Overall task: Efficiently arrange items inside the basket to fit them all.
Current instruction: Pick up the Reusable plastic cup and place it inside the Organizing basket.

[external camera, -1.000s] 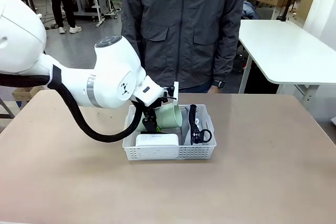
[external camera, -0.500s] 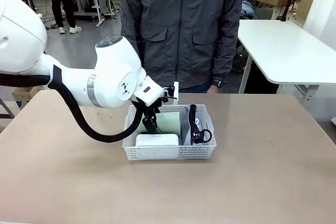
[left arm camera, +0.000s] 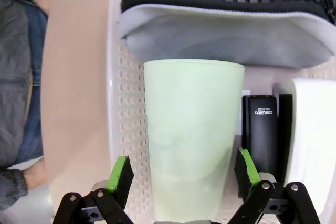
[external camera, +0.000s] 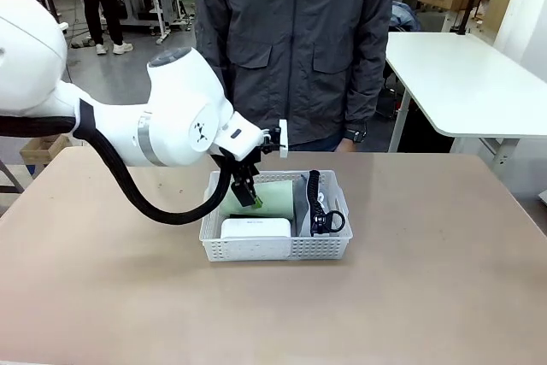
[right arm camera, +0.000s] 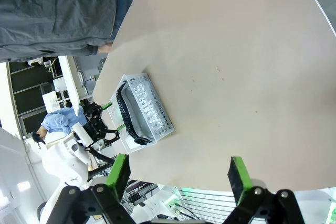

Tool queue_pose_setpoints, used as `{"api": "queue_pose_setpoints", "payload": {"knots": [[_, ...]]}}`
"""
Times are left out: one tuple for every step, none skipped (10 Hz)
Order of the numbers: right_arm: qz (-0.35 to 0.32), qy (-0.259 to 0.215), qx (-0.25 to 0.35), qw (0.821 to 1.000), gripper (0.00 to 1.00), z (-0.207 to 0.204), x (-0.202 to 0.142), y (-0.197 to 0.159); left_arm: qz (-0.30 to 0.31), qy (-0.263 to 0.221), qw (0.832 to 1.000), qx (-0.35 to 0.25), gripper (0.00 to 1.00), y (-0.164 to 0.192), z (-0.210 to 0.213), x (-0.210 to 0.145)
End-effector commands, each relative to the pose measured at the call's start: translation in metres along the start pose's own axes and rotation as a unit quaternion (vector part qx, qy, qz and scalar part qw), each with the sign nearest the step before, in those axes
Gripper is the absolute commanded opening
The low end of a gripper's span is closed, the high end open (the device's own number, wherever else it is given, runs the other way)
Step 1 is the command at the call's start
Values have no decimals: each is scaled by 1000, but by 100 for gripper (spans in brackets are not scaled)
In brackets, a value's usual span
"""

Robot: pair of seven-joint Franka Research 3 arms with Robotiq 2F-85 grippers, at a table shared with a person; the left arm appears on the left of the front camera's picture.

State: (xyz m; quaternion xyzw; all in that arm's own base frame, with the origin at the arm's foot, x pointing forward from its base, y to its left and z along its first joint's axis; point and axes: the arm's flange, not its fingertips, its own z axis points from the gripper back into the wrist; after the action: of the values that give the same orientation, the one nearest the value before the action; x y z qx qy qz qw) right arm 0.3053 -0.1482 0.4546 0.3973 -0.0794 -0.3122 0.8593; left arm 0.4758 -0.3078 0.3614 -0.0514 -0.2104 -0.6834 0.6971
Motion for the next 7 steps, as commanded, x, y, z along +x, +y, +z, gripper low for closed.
{"api": "queue_pose_setpoints", "payload": {"knots": [[2, 0, 4, 1000, 100, 0, 0, 1, 31, -47, 998, -19, 100, -3, 51, -12], [2, 0, 4, 1000, 100, 0, 0, 1, 55, -81, 995, -28, 100, -4, 84, -24], [2, 0, 4, 1000, 100, 0, 0, 1, 87, -115, 988, -46, 100, -5, 118, -46], [2, 0, 4, 1000, 100, 0, 0, 1, 127, -153, 977, -76, 100, -6, 150, -77], [2, 0, 4, 1000, 100, 0, 0, 1, 187, -207, 953, -121, 100, -8, 182, -121], [2, 0, 4, 1000, 100, 0, 0, 1, 244, -259, 924, -142, 100, -8, 203, -165], [2, 0, 4, 1000, 100, 0, 0, 1, 298, -301, 893, -152, 100, -10, 217, -210]]}}
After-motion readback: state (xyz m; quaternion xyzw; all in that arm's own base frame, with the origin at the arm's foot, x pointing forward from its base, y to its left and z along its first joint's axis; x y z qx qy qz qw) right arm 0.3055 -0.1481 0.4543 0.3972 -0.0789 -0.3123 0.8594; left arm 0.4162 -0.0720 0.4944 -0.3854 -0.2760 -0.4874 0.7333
